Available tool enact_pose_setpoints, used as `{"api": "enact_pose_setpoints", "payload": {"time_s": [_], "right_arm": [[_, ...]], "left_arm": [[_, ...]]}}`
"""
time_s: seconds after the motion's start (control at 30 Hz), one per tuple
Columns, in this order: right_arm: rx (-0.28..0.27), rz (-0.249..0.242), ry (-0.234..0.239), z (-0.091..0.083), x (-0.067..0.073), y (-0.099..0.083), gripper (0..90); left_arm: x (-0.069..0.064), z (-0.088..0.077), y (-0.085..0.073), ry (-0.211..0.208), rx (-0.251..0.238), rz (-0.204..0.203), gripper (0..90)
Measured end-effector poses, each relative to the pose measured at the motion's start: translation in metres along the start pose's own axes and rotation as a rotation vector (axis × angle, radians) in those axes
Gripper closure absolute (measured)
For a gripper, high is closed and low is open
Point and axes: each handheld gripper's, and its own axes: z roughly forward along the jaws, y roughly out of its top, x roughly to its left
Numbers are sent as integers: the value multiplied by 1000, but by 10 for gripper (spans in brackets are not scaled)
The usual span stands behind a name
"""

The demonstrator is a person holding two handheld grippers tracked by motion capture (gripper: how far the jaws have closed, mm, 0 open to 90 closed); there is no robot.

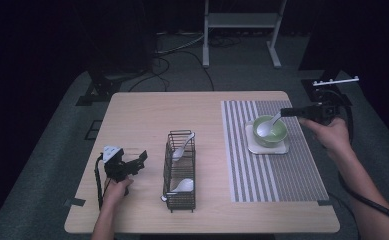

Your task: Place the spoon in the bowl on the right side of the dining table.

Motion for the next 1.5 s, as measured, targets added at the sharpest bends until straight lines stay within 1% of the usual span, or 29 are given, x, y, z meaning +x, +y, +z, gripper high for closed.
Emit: {"api": "enact_pose_setpoints", "payload": {"time_s": [0.17, 0.27, 0.5, 0.73, 0.83, 0.97, 1.23, 1.5], "right_arm": [[0, 11, -7, 1, -5, -3, 852], [3, 9, -22, 2, -7, -2, 851], [5, 19, -47, 2, -13, -1, 851], [12, 49, -70, 4, -24, -3, 851], [11, 56, -73, 5, -27, -4, 851], [11, 67, -80, 5, -30, -5, 851], [10, 74, -92, 8, -35, -6, 851], [25, 75, -102, 14, -38, -6, 851]], "left_arm": [[0, 0, 0, 0, -3, 1, 0], [0, 0, 0, 1, -3, 3, 0], [0, 0, 0, 1, -2, 2, 0], [0, 0, 0, 1, -3, 3, 0], [0, 0, 0, 1, -2, 2, 0], [0, 0, 0, 2, 0, 7, 0], [0, 0, 0, 0, 0, 1, 0], [0, 0, 0, 1, 1, 1, 0]]}}
